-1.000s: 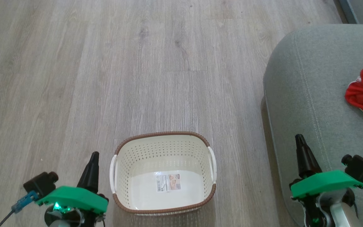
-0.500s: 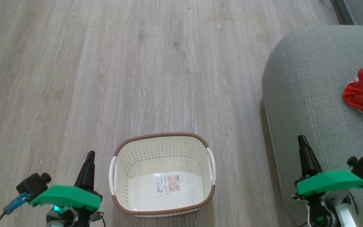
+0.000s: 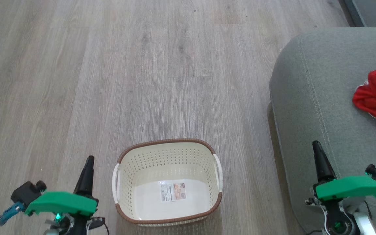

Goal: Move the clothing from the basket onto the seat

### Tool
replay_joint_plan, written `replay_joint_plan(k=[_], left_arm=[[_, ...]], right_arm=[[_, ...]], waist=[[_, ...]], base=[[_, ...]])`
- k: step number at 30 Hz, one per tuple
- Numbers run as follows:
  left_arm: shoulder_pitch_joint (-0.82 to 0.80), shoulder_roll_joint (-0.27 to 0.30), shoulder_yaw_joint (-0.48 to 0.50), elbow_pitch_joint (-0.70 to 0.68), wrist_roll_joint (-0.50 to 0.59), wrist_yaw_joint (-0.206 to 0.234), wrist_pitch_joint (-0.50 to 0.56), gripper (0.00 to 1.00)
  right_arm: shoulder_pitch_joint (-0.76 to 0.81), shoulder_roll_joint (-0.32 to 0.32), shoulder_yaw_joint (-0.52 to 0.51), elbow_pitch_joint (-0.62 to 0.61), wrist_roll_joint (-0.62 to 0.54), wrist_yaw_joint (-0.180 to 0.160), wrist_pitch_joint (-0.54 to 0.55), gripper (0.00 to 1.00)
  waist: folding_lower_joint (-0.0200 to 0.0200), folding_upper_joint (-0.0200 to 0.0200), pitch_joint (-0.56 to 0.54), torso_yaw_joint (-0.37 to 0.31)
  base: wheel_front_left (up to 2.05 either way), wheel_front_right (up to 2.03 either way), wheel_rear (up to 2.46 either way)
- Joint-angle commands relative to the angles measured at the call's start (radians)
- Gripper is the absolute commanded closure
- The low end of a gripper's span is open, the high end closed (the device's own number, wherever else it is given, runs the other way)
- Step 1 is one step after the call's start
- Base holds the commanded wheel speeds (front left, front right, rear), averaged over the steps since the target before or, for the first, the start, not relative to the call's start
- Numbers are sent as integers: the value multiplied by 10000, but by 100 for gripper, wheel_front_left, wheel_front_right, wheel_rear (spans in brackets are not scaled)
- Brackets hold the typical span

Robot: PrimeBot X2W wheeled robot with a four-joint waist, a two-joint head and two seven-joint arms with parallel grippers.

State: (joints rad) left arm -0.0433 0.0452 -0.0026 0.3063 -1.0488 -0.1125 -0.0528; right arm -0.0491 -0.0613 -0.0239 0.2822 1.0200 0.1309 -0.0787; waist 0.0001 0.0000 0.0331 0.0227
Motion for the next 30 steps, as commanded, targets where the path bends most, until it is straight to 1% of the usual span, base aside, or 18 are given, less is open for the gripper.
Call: replay_joint_plan(k=[1, 30], left_arm=[[-519, 40, 254, -366, -311, -79, 76, 100], [-586, 45, 727, -492, -3061, -133, 900, 100]], right_arm=[[-444, -131, 59, -364, 356, -1, 94, 100], [-504, -119, -283, -378, 3362, -1, 917, 100]], waist=[[-1, 0, -11, -8], [-1, 0, -161, -122]], base=[[0, 0, 0], [0, 0, 0]])
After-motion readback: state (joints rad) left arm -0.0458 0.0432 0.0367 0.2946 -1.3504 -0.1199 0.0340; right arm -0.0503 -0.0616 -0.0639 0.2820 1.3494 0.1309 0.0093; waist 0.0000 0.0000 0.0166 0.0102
